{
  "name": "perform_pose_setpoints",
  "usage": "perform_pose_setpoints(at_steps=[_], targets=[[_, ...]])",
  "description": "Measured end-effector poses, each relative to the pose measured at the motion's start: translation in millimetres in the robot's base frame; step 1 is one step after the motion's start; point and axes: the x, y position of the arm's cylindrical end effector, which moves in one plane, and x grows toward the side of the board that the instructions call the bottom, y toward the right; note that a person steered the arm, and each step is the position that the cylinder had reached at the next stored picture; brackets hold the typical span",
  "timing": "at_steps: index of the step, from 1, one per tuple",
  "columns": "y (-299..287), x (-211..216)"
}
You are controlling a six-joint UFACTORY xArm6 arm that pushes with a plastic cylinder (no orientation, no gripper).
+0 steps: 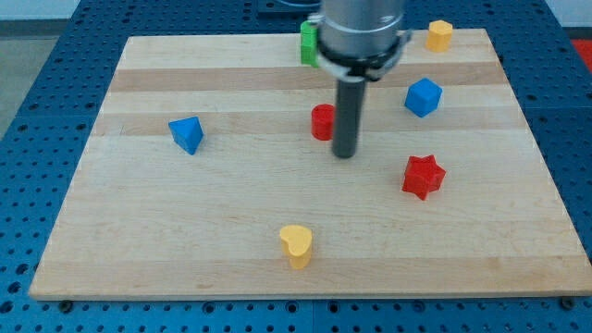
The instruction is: Move the yellow heart towards the red star
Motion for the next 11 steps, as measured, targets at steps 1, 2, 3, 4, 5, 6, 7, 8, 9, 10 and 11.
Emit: perform_pose_setpoints(at_steps=[1,2,3,4,5,6,7,8,9,10,11], targets=[[-50.8,34.6],[-83.2,81.2],[-96.6,116.3],[-81.3,136.2],[-58.8,139.2],[-34.7,136.9],[-18.7,135.1],[-2.3,131.9],[18.4,129.6],[41.9,127.5],[68.9,124.4]])
